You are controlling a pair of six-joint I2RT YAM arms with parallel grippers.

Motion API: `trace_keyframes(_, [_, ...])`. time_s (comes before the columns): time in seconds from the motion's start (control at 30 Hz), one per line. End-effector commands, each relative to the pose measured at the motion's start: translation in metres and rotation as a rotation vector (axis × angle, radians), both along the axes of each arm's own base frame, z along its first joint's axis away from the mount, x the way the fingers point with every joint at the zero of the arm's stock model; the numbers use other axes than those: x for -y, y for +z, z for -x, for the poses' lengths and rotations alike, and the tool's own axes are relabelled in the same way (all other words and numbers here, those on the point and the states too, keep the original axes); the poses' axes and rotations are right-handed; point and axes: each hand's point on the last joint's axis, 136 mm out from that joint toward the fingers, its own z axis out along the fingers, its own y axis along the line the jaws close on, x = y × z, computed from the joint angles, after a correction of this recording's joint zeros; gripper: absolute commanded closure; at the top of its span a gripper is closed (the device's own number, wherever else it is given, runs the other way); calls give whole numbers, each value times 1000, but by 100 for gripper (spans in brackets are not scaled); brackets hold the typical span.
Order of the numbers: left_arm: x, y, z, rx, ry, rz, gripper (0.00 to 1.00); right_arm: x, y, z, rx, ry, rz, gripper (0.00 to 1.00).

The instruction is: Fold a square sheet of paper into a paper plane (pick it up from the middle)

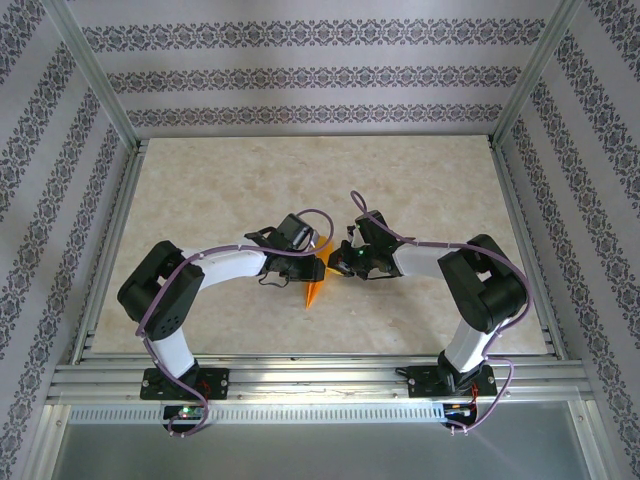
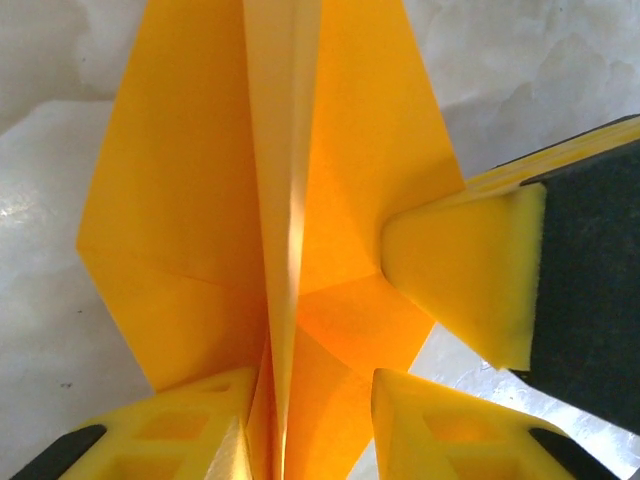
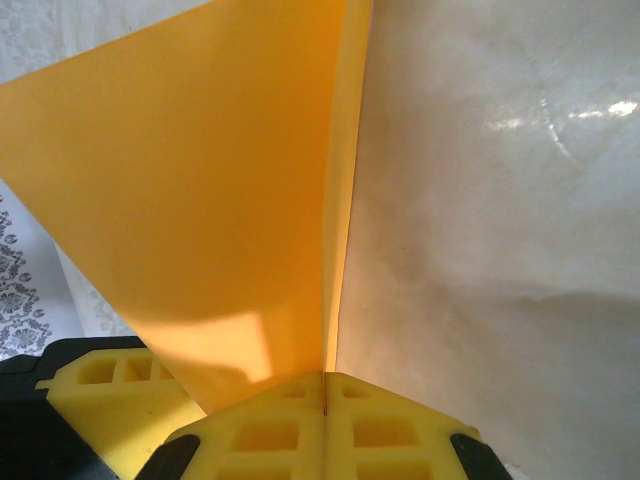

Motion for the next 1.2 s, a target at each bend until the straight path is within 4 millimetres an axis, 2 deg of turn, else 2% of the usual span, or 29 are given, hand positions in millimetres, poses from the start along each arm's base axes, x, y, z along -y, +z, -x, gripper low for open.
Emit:
trace_keyframes(0.0, [0,2,11,-20,-13,2,65,-6,9,-5,26,14,-28,100])
trace_keyframes(0.23, [3,2,15,-27,-25,27,61,-6,9,-6,28,16,-30,100])
trace_keyframes(0.4, [4,10,10,13,-2,60,55,-7,8,-5,24,19,-31,100])
trace_keyframes(0.7, [6,13,2,38,39,88,48,-7,8,-4,21,22,-30,100])
trace_keyframes(0.83, [6,9,3,32,31,74,52,-7,8,-4,19,23,-30,100])
trace_keyframes(1.17, [-4,-2,5,17,25,2,70,-7,9,-4,22,24,-30,100])
